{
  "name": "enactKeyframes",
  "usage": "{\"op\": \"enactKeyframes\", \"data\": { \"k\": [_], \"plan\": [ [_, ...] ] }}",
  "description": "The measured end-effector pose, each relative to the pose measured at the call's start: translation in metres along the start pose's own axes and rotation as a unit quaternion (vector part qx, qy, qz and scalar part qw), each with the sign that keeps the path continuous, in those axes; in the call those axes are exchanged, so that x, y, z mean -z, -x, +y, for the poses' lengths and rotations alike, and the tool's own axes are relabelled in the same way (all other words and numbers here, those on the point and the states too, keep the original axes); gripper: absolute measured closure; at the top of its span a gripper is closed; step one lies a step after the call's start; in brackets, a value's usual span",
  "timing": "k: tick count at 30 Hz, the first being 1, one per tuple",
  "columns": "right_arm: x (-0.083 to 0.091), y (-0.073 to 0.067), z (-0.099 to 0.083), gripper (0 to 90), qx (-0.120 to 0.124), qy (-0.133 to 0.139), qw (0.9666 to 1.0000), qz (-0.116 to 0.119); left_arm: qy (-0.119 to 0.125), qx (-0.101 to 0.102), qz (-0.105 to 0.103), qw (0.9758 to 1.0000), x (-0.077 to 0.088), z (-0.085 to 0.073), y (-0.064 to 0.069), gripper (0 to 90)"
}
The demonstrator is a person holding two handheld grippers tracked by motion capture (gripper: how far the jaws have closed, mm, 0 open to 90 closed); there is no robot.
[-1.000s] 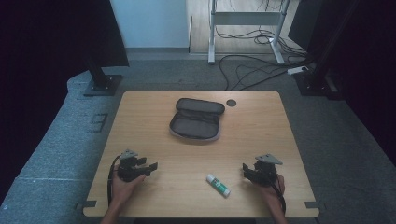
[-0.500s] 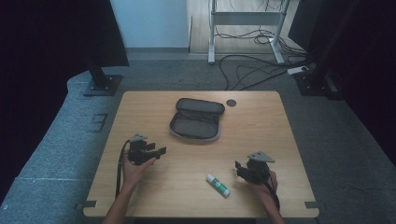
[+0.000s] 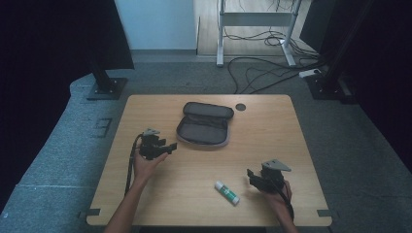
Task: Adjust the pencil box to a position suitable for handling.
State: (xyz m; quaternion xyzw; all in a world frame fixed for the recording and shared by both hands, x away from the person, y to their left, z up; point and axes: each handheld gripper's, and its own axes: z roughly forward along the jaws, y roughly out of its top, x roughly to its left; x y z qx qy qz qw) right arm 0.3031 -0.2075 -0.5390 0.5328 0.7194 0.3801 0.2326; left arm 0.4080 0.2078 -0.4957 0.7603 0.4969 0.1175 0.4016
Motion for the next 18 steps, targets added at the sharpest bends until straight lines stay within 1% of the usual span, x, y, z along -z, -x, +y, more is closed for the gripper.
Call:
{"op": "enactKeyframes", "data": {
  "k": [2,4,6,7,10,13,16,18],
  "plan": [
    [0.0,0.0,-0.002,33.7,-0.001,-0.003,1.0,0.001,-0.001,0.001,0.002,1.0,-0.005,0.004,0.0,39.7],
    [-0.001,0.0,-0.003,33.7,0.0,-0.004,1.0,0.001,-0.002,-0.002,0.004,1.0,-0.006,0.006,-0.001,39.5],
    [-0.001,0.001,-0.005,33.7,-0.001,-0.007,1.0,0.002,-0.003,-0.001,0.006,1.0,-0.009,0.008,-0.002,39.5],
    [-0.001,0.001,-0.005,33.8,0.0,-0.007,1.0,0.001,-0.001,0.004,0.009,1.0,-0.011,0.01,-0.003,39.4],
    [-0.001,0.0,-0.006,34.2,0.002,-0.009,1.0,0.003,-0.004,0.003,0.014,0.9999,-0.015,0.011,-0.003,39.2],
    [-0.001,0.0,-0.006,34.2,0.004,-0.011,0.9999,0.005,-0.004,0.009,0.015,0.9998,-0.018,0.012,-0.006,39.3],
    [-0.002,-0.001,-0.007,34.2,0.005,-0.015,0.9999,0.006,-0.009,0.012,0.022,0.9996,-0.022,0.015,-0.009,39.2],
    [-0.002,-0.001,-0.008,34.2,0.006,-0.016,0.9998,0.007,-0.007,0.016,0.019,0.9997,-0.023,0.018,-0.009,39.2]
  ]
}}
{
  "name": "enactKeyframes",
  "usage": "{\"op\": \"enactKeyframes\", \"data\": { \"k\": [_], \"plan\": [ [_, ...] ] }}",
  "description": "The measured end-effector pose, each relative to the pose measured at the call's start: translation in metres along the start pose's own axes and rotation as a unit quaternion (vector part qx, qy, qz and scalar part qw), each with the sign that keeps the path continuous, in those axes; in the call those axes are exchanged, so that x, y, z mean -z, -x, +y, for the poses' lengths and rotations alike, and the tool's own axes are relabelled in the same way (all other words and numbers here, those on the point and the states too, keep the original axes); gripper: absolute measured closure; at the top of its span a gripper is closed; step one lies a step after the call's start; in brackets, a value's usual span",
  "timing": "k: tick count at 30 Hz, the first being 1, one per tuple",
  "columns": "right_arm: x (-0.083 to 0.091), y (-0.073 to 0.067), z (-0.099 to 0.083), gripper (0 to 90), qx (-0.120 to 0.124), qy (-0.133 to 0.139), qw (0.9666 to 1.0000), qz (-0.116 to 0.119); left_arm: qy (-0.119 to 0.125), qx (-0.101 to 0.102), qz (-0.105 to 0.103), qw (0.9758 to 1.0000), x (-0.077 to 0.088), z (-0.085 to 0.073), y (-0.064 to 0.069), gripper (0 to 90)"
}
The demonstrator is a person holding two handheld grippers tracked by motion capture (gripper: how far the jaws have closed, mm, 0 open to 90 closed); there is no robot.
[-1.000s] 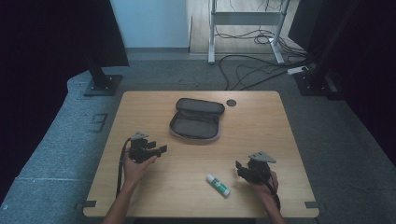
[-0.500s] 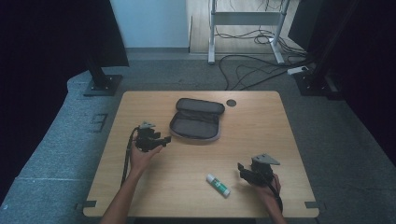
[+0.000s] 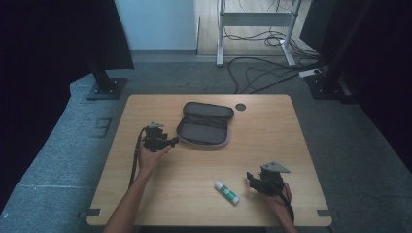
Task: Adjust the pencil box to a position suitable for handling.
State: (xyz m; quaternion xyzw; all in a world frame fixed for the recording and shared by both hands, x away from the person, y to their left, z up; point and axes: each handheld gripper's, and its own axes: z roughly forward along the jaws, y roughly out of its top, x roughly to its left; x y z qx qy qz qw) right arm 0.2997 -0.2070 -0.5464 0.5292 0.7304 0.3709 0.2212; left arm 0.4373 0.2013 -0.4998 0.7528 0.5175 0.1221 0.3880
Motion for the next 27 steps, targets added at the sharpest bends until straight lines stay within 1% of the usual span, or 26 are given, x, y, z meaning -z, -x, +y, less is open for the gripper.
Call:
{"op": "enactKeyframes", "data": {
  "k": [2,4,5,6,9,14,17,20,23,24,26,27],
  "plan": [
    [0.0,0.0,0.0,34.2,0.0,-0.001,1.0,0.001,0.001,-0.001,0.001,1.0,-0.002,0.003,0.001,39.1],
    [0.0,0.0,-0.001,34.1,0.0,-0.002,1.0,0.001,0.008,-0.001,0.003,1.0,-0.003,0.006,0.0,39.3],
    [0.0,0.0,-0.001,34.1,0.0,-0.002,1.0,0.001,0.006,0.002,0.004,1.0,-0.004,0.007,-0.001,39.3],
    [0.0,0.0,-0.001,34.1,0.0,-0.002,1.0,0.001,0.003,0.0,0.006,1.0,-0.005,0.008,-0.002,39.0],
    [0.0,-0.001,-0.001,34.1,0.002,-0.003,1.0,0.002,0.005,-0.001,0.009,0.9999,-0.01,0.012,-0.004,39.1],
    [-0.001,-0.003,-0.002,34.1,0.004,-0.005,1.0,0.001,0.005,-0.002,0.01,0.9999,-0.015,0.015,-0.006,39.9],
    [-0.001,-0.003,-0.002,34.1,0.005,-0.004,1.0,0.001,0.006,0.004,0.007,0.9999,-0.018,0.014,-0.009,41.2],
    [-0.002,-0.004,-0.002,34.1,0.007,-0.005,1.0,0.0,0.01,0.007,0.013,0.9998,-0.022,0.013,-0.011,42.8],
    [-0.003,-0.005,-0.002,34.0,0.009,-0.007,0.9999,0.0,0.017,0.011,0.013,0.9997,-0.025,0.014,-0.012,44.2],
    [-0.003,-0.005,-0.003,34.0,0.01,-0.008,0.9999,-0.001,0.014,0.012,0.012,0.9998,-0.027,0.015,-0.012,44.1],
    [-0.003,-0.005,-0.003,34.0,0.011,-0.009,0.9999,-0.002,0.009,0.006,0.012,0.9999,-0.029,0.018,-0.009,43.3],
    [-0.003,-0.005,-0.003,34.0,0.01,-0.01,0.9999,-0.002,0.009,-0.001,0.013,0.9999,-0.03,0.02,-0.007,43.1]
  ]
}}
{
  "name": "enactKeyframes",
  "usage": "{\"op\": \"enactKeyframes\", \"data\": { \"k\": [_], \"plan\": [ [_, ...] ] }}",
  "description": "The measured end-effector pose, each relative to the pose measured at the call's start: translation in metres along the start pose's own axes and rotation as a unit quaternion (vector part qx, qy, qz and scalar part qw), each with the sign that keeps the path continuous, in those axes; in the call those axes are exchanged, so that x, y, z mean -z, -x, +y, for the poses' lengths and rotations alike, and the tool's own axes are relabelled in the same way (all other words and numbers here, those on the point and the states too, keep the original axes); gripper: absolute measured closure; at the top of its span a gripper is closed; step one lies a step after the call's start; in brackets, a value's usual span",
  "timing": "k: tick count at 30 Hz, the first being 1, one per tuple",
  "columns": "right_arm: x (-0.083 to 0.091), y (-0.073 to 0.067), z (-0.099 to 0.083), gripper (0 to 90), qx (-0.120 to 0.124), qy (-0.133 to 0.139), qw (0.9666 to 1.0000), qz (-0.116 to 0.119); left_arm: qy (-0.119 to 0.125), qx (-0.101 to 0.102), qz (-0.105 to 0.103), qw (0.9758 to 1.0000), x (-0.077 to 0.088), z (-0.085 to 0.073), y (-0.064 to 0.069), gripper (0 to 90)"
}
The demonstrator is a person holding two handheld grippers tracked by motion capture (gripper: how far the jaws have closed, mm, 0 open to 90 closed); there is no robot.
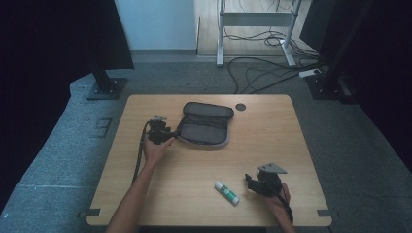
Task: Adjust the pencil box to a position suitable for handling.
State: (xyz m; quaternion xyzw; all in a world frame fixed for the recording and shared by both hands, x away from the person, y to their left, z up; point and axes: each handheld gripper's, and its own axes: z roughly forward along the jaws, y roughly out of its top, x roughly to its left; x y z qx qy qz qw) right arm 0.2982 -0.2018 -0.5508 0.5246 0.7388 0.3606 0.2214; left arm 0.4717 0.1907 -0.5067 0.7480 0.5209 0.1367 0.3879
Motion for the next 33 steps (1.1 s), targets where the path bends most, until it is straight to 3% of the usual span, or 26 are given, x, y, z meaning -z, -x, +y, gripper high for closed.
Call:
{"op": "enactKeyframes", "data": {
  "k": [2,8,12,15,23,27,33],
  "plan": [
    [0.0,0.001,0.0,34.0,-0.001,-0.002,1.0,-0.001,0.002,-0.007,0.008,0.9999,-0.001,0.003,0.003,42.9],
    [0.0,0.001,-0.001,34.0,-0.001,-0.002,1.0,0.0,-0.012,0.002,0.022,0.9997,-0.013,0.009,0.0,43.9],
    [-0.001,0.001,0.0,34.1,0.0,-0.003,1.0,0.0,-0.017,0.008,0.037,0.9991,-0.022,0.008,-0.003,51.3],
    [-0.002,0.001,0.002,34.1,-0.001,0.0,1.0,-0.001,-0.019,0.016,0.029,0.9993,-0.026,0.007,-0.008,56.8],
    [-0.005,-0.001,0.013,34.5,0.006,0.01,0.9999,-0.001,-0.015,0.016,0.019,0.9996,-0.028,0.007,-0.006,65.9],
    [-0.005,0.0,0.021,34.7,-0.007,0.016,0.9997,0.015,-0.021,0.02,0.013,0.9995,-0.031,0.005,-0.005,70.5],
    [-0.008,0.0,0.036,35.6,-0.008,0.024,0.9996,0.016,-0.025,0.019,0.017,0.9994,-0.032,0.006,-0.004,73.2]
  ]
}}
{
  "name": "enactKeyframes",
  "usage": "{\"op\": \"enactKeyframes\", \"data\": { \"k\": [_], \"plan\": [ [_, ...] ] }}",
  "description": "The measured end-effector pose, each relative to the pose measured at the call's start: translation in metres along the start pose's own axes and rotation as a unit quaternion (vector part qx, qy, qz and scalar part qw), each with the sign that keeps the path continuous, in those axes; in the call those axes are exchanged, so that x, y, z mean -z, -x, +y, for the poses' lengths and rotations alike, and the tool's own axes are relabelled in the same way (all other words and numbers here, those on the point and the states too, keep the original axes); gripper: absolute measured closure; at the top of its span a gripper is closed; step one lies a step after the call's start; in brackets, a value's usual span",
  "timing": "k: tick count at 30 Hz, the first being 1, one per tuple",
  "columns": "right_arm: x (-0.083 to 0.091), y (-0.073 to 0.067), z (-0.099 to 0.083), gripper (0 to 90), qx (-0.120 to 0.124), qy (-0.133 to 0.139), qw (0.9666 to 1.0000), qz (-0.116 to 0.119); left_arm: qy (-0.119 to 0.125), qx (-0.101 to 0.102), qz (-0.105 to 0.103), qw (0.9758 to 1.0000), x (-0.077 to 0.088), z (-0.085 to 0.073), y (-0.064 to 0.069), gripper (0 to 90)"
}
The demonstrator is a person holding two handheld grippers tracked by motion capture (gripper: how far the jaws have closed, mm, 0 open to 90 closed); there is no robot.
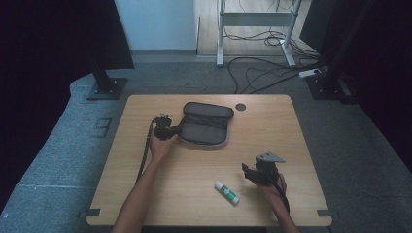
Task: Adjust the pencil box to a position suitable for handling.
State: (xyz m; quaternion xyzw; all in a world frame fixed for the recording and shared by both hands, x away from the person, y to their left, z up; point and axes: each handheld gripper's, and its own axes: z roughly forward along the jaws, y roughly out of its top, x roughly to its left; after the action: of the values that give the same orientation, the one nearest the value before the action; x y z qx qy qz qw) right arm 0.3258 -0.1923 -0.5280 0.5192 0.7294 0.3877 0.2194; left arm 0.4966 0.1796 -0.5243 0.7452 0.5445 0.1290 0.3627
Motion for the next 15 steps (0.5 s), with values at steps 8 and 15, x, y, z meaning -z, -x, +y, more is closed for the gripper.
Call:
{"op": "enactKeyframes", "data": {
  "k": [8,15],
  "plan": [
    [-0.016,-0.007,0.029,36.2,-0.003,0.006,0.9997,0.024,-0.001,-0.001,-0.001,1.0,0.0,0.0,-0.001,76.1],
    [-0.029,-0.012,0.049,36.1,-0.001,0.001,0.9996,0.028,-0.001,0.002,0.0,1.0,-0.001,0.0,-0.001,77.6]
  ]
}}
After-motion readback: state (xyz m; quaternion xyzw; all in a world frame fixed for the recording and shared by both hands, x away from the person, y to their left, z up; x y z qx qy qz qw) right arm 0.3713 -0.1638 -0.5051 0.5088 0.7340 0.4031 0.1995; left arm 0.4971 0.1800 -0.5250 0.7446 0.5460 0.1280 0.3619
